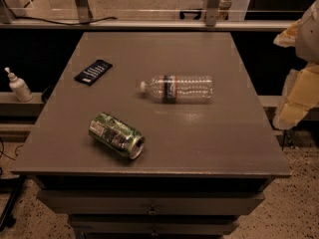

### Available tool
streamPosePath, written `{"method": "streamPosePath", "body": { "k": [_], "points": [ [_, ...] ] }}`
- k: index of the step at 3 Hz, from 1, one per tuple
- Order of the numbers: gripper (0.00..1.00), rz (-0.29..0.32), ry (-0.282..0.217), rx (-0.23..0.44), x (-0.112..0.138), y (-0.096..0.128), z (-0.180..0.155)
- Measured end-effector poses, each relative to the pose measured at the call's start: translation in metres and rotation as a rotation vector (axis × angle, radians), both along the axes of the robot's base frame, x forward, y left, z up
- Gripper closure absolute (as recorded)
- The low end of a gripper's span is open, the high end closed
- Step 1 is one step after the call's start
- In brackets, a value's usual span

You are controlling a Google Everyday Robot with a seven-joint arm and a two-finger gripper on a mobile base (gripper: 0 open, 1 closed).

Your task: Place water bottle upright

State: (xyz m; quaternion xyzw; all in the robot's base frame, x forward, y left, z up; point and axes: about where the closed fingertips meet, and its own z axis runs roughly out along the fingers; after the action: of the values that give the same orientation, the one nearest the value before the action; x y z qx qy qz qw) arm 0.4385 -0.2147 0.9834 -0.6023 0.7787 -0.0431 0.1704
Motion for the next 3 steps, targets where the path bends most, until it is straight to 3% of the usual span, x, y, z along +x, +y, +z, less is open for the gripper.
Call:
{"method": "streamPosePath", "body": {
  "k": [1,2,3],
  "points": [
    [0.00,0.000,0.000,0.000,0.000,0.000,0.000],
    [0.00,0.041,-0.018,0.018,0.021,0.018,-0.005],
    [0.00,0.109,-0.052,0.056,0.057,0.043,-0.012]
  ]
}}
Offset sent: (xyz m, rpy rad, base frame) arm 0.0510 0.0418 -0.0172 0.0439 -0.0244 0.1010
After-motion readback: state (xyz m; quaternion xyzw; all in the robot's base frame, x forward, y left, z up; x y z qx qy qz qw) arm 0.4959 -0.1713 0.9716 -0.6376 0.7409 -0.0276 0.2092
